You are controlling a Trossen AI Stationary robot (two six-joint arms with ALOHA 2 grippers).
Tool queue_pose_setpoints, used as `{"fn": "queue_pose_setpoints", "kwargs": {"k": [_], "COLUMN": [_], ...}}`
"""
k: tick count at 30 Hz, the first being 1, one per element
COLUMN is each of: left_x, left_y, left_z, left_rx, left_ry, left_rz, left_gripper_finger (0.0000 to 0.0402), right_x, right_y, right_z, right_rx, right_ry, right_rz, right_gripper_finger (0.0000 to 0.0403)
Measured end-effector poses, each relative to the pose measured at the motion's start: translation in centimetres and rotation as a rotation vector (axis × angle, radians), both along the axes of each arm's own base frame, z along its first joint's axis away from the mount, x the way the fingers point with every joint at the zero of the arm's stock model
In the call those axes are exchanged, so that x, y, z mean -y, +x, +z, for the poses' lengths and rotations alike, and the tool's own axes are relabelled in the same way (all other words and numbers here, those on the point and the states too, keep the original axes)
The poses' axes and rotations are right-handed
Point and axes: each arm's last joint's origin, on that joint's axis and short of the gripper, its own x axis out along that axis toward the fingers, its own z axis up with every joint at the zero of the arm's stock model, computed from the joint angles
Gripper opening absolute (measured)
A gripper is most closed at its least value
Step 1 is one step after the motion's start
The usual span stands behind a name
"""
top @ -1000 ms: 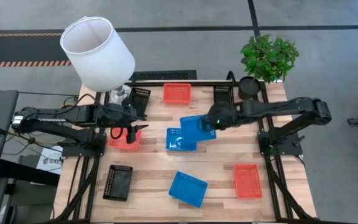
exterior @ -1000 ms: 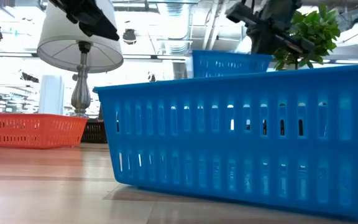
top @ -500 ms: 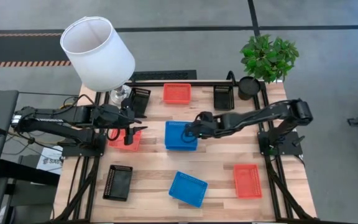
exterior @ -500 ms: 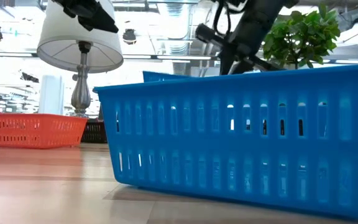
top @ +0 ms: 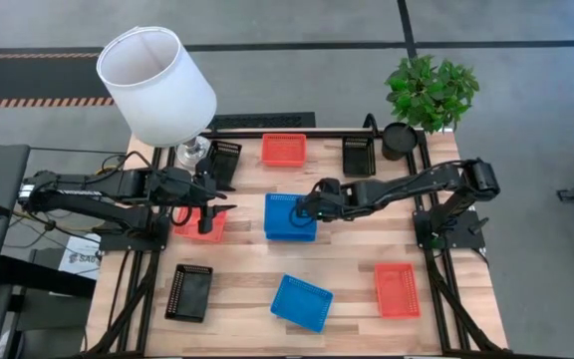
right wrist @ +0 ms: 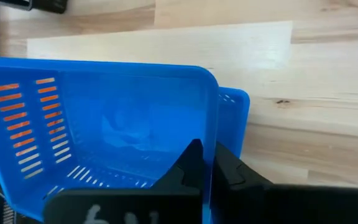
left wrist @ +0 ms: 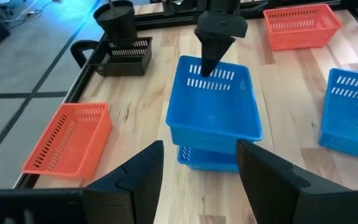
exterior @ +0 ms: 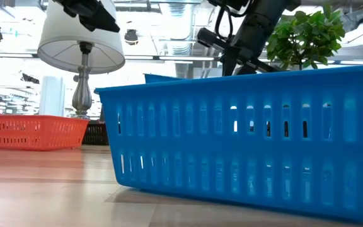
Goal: Stack baskets by color
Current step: Stack the top right blue bin on the top left blue bin
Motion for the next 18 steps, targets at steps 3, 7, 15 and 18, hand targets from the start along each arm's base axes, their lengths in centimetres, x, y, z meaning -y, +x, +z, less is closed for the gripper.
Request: {"fn": "queue_pose_setpoints", "kwargs": {"k": [3, 7, 15, 18], "left_x": [0.00, 0.00, 0.00, 0.00], "left_y": [-0.01, -0.01, -0.01, -0.01], "left_z": [0.00, 0.00, 0.00, 0.00], "left_rx": [0.000, -0.001, -0.001, -0.001], "left_ry": [-0.004, 0.005, 0.006, 0.006], "left_rz": [0.000, -0.004, -0.005, -0.004], "left_gripper_finger": [0.0190, 0.0190, 0.0190, 0.0190], "right_x": [0.00, -0.15, -0.21, -0.23], "right_y": [-0.01, 0.01, 0.01, -0.01], "right_z": [-0.01, 0.00, -0.01, -0.11], "right_rx": [-0.003, 0.004, 0.006, 0.012], "right_ry": [-0.002, 0.014, 0.035, 0.055], "right_rz": [0.005, -0.004, -0.005, -0.023], "right_gripper_finger": [0.0024, 0.0042, 0.0066, 0.0071]}}
